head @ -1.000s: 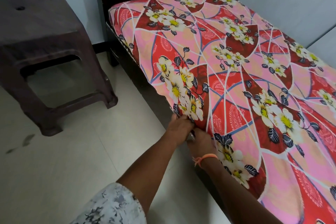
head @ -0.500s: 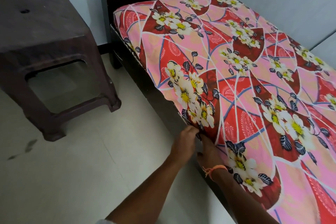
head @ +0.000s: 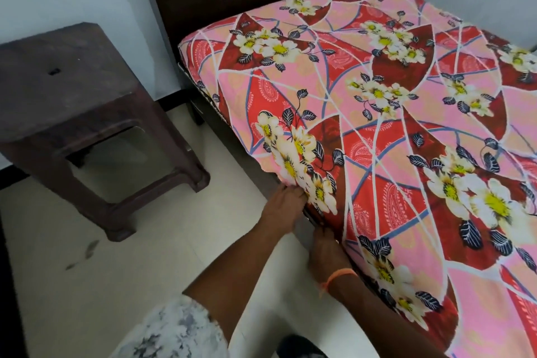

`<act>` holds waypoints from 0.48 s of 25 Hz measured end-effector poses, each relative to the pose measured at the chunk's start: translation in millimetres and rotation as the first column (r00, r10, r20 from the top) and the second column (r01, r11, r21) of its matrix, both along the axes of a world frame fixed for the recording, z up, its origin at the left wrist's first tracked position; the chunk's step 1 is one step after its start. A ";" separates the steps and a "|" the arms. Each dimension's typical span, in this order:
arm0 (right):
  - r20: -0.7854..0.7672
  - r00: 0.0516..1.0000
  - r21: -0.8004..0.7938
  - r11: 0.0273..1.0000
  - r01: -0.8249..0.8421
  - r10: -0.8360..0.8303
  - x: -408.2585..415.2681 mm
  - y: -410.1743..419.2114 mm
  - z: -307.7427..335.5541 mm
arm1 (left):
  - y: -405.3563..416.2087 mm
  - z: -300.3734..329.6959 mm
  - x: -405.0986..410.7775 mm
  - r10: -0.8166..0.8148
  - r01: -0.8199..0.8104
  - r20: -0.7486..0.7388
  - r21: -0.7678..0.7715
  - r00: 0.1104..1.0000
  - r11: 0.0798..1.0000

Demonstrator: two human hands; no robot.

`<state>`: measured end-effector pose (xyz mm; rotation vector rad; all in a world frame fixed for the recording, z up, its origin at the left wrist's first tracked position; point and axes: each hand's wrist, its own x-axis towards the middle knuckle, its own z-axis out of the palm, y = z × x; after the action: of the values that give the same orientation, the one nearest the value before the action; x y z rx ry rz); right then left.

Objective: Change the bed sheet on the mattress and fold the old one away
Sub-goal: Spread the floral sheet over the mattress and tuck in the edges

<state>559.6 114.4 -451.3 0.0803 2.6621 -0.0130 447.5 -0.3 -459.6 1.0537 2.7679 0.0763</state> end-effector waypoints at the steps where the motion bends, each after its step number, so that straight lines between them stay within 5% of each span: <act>1: 0.071 0.997 0.034 0.999 -0.020 0.018 -2.5 -2.3 -0.3 | 1.5 1.1 -6.0 0.004 -0.005 0.059 0.017 0.998 1.000; 5: 0.186 0.965 0.093 0.974 -0.206 0.187 -24.4 -2.2 4.5 | 6.7 5.2 -18.4 0.054 -0.069 0.218 0.063 0.974 0.996; 9: 0.191 0.968 0.017 0.985 -0.171 0.165 -37.3 -6.3 20.0 | -3.6 0.5 -7.7 0.018 -0.008 0.273 -0.037 0.962 0.999; 12: 0.103 0.982 -0.096 0.984 -0.149 0.159 -45.0 -18.1 39.9 | -5.8 0.7 5.1 0.077 -0.126 0.334 0.130 0.939 0.983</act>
<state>514.6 96.2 -411.4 -0.1498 2.5456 -0.0732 452.6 -6.1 -458.9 0.8382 2.5387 0.4391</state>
